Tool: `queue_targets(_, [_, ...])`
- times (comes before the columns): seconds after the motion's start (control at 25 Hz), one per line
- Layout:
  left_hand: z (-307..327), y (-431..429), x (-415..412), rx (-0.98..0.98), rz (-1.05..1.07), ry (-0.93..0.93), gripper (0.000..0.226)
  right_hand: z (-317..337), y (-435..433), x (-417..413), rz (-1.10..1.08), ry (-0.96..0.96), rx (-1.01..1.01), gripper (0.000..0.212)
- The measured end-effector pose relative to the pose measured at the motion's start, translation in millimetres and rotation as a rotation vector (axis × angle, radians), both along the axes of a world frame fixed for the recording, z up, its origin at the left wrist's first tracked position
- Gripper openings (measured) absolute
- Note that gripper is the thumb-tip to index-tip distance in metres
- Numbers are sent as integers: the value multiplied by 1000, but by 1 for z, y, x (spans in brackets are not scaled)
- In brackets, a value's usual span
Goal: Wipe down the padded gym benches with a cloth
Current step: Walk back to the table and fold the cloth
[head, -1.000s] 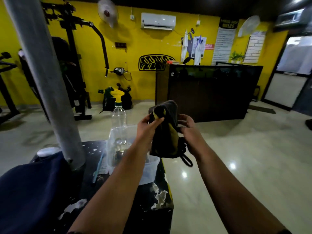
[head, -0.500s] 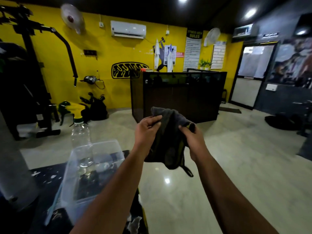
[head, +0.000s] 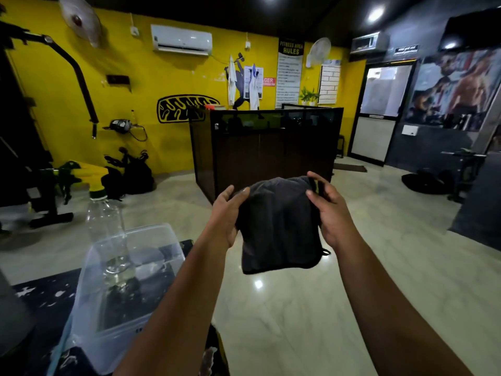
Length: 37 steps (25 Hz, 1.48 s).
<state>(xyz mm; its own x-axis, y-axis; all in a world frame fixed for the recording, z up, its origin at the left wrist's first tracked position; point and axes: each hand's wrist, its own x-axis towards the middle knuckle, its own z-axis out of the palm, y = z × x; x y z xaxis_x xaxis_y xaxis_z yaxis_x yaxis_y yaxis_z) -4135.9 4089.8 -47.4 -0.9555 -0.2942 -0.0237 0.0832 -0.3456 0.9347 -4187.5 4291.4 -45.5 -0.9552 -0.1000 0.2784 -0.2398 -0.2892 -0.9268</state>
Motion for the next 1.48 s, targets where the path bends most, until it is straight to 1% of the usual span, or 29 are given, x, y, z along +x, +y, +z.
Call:
queue_targets(0.04, [2,-5,-1,-15,-3,5,61,0,-2,1,-72,-40,23,36])
queue_targets(0.08, [5,-10,-1,-41,-1,12,52,0,-5,1,-135,-82,40,33])
queue_targets(0.12, [5,-15,-1,-67,-2,21,53,-2,-8,2,-181,-107,62,31])
queue_targets(0.16, [6,-19,0,-97,3,33,59,-3,-12,3,-225,-112,94,29])
queue_targets(0.24, [8,-27,5,-175,53,41,67,-4,-20,6,-317,-99,172,32])
queue_targets(0.32, [8,-32,11,-269,113,60,59,-4,-27,11,-402,-101,241,35])
queue_targets(0.36, [6,-36,14,-329,147,83,52,-4,-29,14,-412,-109,257,36])
queue_targets(0.44, [5,-44,19,-472,198,131,37,-4,-33,20,-363,-120,231,33])
queue_targets(0.52, [8,-50,25,-588,217,172,25,-1,-36,28,-279,-143,139,28])
queue_targets(0.6, [11,-52,29,-612,216,204,16,3,-37,36,-210,-166,33,28])
queue_targets(0.68, [15,-52,32,-552,188,239,10,4,-35,41,-116,-148,-99,30])
queue_targets(0.76, [19,-54,31,-530,150,287,5,3,-33,46,-35,-101,-193,24])
queue_targets(0.84, [22,-53,32,-527,139,330,4,5,-33,51,-27,-32,-194,19])
queue_targets(0.88, [22,-53,32,-498,136,349,4,9,-33,54,-22,-6,-186,23])
queue_targets(0.96, [21,-52,29,-397,126,341,4,12,-33,58,39,-9,-166,41])
queue_targets(1.04, [20,-53,30,-322,112,301,6,5,-36,63,151,-108,-125,56])
queue_targets(1.12, [23,-55,32,-321,131,290,10,-13,-41,69,292,-275,-123,70])
queue_targets(1.16, [24,-56,31,-350,145,290,12,-25,-43,70,345,-317,-115,82])
queue_targets(1.2, [25,-56,31,-381,150,282,16,-34,-44,70,372,-322,-99,89])
queue_targets(1.24, [23,-58,29,-391,140,245,19,-38,-47,70,365,-313,-84,86])
queue_targets(1.28, [23,-59,29,-347,103,177,23,-38,-49,68,327,-301,-79,76])
queue_targets(1.36, [25,-62,36,-119,-55,-7,43,-25,-55,66,219,-307,-81,58])
queue_targets(1.4, [24,-63,40,7,-144,-55,56,-15,-55,65,182,-316,-90,51])
queue_targets(1.48, [16,-61,51,159,-243,-48,76,4,-55,60,130,-288,-70,40])
